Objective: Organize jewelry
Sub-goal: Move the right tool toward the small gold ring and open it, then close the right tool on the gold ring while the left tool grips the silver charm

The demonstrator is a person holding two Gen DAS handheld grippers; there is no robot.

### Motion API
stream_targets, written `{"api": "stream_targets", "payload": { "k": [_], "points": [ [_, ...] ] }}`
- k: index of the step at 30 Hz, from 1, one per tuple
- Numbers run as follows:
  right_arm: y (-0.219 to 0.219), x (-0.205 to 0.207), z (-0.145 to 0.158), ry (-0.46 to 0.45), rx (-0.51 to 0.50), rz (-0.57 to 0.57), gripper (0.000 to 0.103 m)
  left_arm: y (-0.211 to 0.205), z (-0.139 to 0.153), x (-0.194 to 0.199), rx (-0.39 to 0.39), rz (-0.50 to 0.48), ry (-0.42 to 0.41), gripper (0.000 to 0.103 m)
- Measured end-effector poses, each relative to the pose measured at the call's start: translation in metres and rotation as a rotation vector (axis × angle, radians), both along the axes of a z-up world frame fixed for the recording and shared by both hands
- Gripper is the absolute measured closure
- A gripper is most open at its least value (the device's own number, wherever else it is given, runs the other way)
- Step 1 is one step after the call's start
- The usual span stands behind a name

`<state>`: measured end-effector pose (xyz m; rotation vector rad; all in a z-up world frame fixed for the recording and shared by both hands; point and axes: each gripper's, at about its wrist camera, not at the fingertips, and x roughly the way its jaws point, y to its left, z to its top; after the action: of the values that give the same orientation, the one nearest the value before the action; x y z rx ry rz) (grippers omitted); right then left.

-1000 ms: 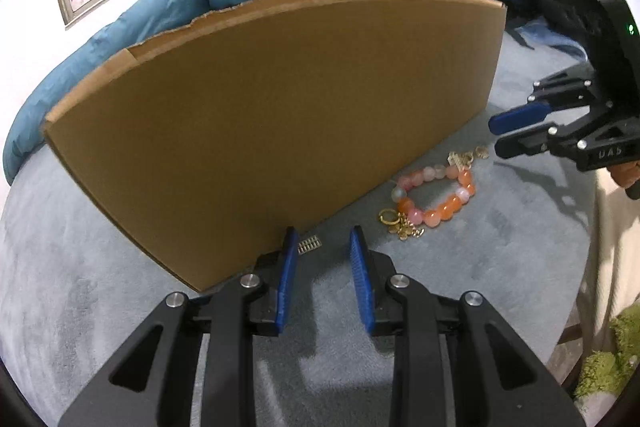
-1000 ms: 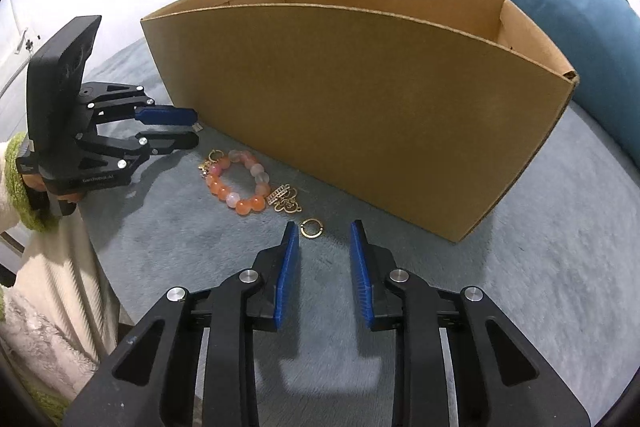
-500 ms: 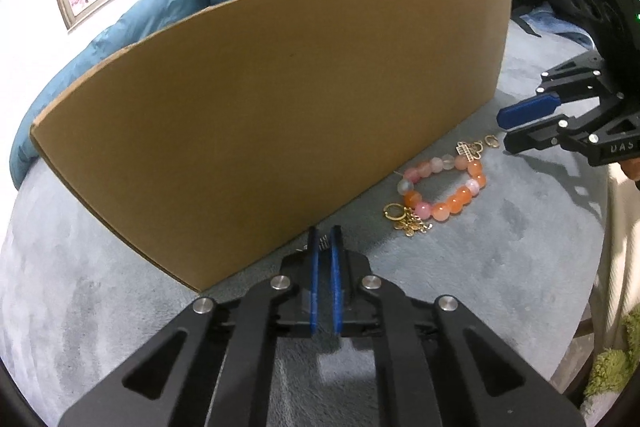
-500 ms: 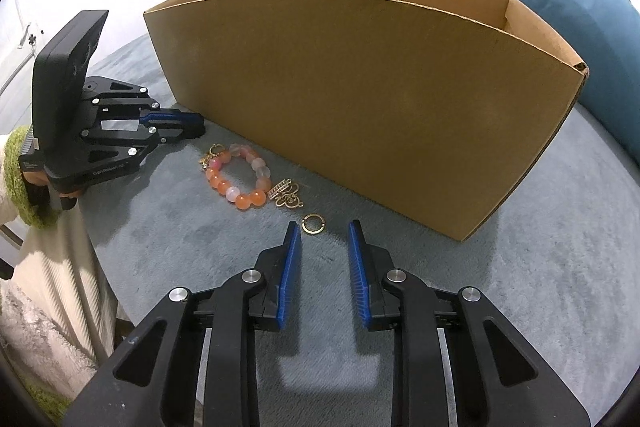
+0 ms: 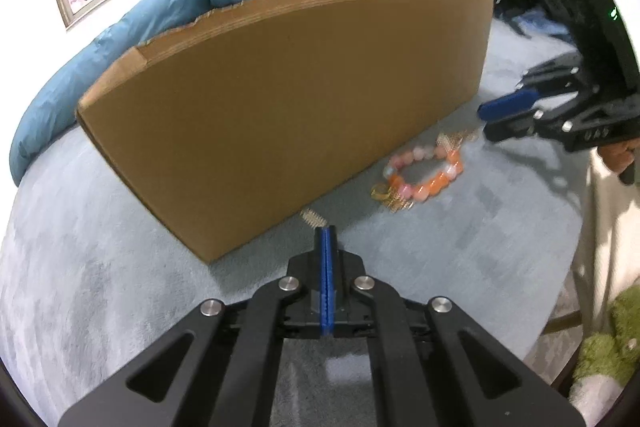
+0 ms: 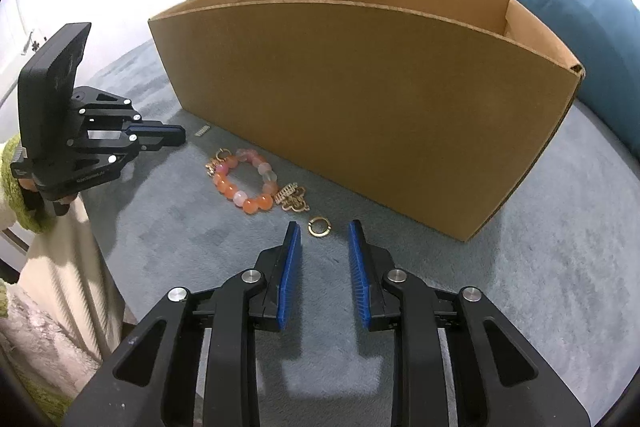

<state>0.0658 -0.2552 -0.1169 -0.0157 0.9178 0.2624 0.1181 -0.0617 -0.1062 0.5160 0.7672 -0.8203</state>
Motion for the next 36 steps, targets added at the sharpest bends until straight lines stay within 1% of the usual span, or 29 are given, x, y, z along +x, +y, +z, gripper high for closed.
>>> {"api": "stream_targets", "payload": {
  "k": [1,3,5,8,16,21,28,31,35,36],
  "points": [
    [0.0,0.0,0.0,-0.003,0.001,-0.001,0.071,-0.002,0.001,0.0,-0.003,-0.002,0.0,0.101],
    [-0.001,0.001,-0.001,-0.004,-0.001,-0.001,0.07,-0.006,0.0,0.002,0.005,0.002,0.008,0.088],
    [-0.002,0.003,-0.003,0.001,-0.008,0.005,0.07,-0.009,-0.002,0.004,0.008,0.01,0.01,0.085],
    [-0.001,0.007,-0.005,0.001,-0.02,0.024,0.07,-0.01,-0.004,0.008,-0.003,0.028,0.027,0.085],
    [-0.003,0.018,-0.011,0.013,-0.028,0.057,0.081,-0.007,-0.007,0.011,-0.009,0.044,0.036,0.085],
    [-0.007,0.016,-0.013,0.026,-0.018,0.053,0.092,-0.006,-0.008,0.011,-0.018,0.051,0.039,0.085],
    [-0.015,0.012,-0.011,0.02,-0.01,0.045,0.093,-0.005,-0.007,0.015,-0.024,0.074,0.037,0.085],
    [-0.011,0.006,-0.01,0.016,-0.023,0.05,0.093,-0.004,-0.007,0.018,-0.026,0.095,0.042,0.08],
    [-0.007,0.005,-0.014,0.017,-0.02,0.045,0.093,-0.006,-0.009,0.022,-0.033,0.101,0.077,0.077],
    [0.003,0.01,-0.018,0.018,-0.021,0.044,0.092,-0.007,-0.01,0.023,-0.031,0.105,0.088,0.077]
  ]
}}
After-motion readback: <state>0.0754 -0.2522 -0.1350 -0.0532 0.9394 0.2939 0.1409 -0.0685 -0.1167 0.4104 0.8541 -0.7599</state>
